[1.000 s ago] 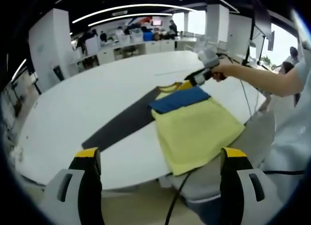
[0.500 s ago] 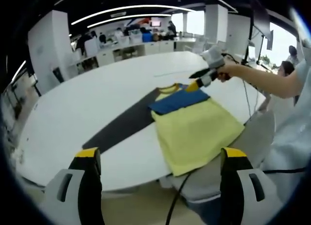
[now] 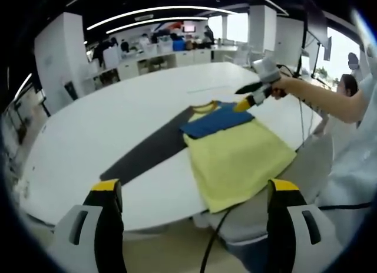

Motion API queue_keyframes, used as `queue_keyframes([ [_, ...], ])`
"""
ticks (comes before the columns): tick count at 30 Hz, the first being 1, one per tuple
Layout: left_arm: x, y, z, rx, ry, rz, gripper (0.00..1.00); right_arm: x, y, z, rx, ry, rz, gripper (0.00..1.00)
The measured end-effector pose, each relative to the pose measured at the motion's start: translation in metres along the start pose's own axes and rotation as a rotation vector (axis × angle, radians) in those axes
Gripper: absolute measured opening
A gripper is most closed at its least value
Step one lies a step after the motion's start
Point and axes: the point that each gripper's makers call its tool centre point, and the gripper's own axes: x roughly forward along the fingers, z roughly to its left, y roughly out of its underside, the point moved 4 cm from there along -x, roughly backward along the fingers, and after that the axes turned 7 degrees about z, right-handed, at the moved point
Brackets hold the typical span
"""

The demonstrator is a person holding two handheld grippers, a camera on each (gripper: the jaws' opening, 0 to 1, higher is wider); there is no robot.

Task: Fold the garment on the visible template until the final outline fits inside the template.

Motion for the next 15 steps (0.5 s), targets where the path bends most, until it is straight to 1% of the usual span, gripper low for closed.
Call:
queue_keyframes([
  [5, 0.000, 0.002, -0.001, -0.003, -0.001, 0.003, 0.99, -0.004, 0.007, 0.001, 0.004, 0.003, 0.003, 1.00],
  [8, 0.000, 0.003, -0.001, -0.004, 0.001, 0.006, 0.99, -0.008, 0.008, 0.003, 0.008, 0.001, -0.003, 1.00],
  [11, 0.000, 0.004, -0.001, -0.007, 0.000, 0.009, 1.00, -0.011, 0.011, 0.004, -0.020, 0.029, 0.014, 1.00],
  [15, 0.000, 0.003, -0.001, -0.008, 0.000, 0.005, 1.00, -0.016, 0.015, 0.009, -0.039, 0.035, 0.023, 1.00],
])
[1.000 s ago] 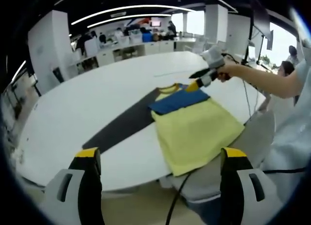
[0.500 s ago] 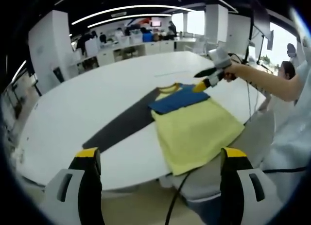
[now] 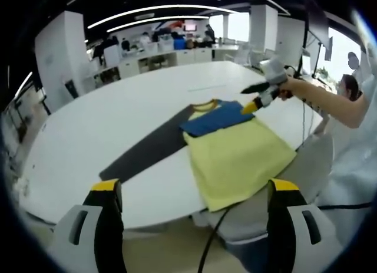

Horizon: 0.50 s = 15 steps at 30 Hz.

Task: Fold the garment on the visible template until the final outline fits inside the template.

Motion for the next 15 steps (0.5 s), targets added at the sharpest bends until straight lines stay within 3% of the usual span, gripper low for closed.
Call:
queue_keyframes([
  [15, -0.001, 0.002, 0.000, -0.007, -0.003, -0.002, 1.00, -0.027, 0.007, 0.015, -0.032, 0.035, -0.012, 1.00],
])
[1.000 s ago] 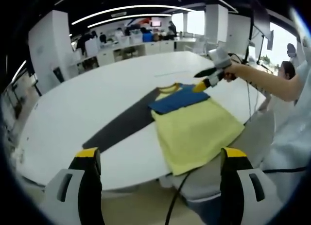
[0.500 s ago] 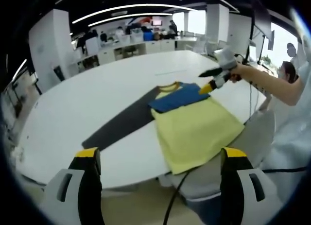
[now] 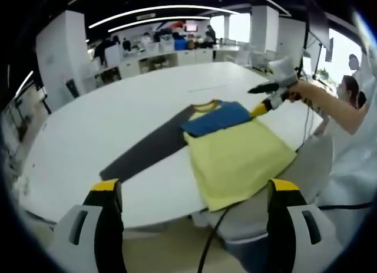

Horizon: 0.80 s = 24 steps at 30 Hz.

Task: Fold the garment on the visible template until the final outline fits inside the template.

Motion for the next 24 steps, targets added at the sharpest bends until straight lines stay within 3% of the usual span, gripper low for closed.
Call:
queue_keyframes([
  [24, -0.001, -0.004, 0.000, 0.011, 0.001, -0.007, 1.00, -0.049, -0.003, 0.018, -0.037, 0.053, -0.068, 1.00],
])
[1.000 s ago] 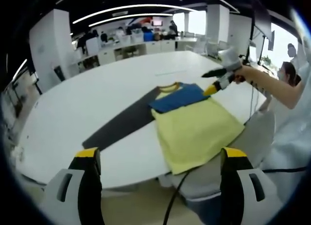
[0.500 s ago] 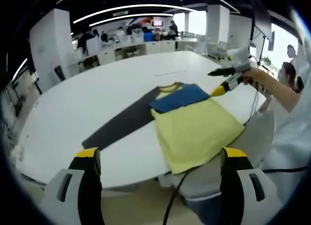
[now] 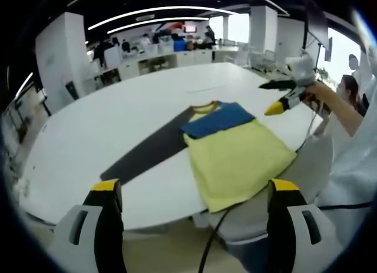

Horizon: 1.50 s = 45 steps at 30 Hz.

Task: Fold the garment on the visible template until the final outline fits inside the template.

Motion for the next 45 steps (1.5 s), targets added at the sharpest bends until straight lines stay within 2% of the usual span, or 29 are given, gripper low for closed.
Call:
queue_keyframes([
  [12, 0.000, 0.001, 0.000, 0.000, -0.002, 0.001, 1.00, -0.017, -0.004, 0.016, -0.033, 0.009, -0.008, 1.00],
  [16, 0.000, 0.001, 0.000, 0.000, -0.001, 0.000, 1.00, -0.022, -0.003, 0.018, -0.021, 0.015, -0.014, 1.00],
  [25, 0.000, 0.004, -0.001, -0.002, 0.001, 0.002, 1.00, -0.043, 0.005, 0.024, -0.020, 0.030, -0.019, 1.00],
  [45, 0.001, 0.002, -0.002, 0.015, 0.012, -0.001, 1.00, -0.072, 0.019, 0.035, 0.007, 0.065, -0.005, 1.00],
])
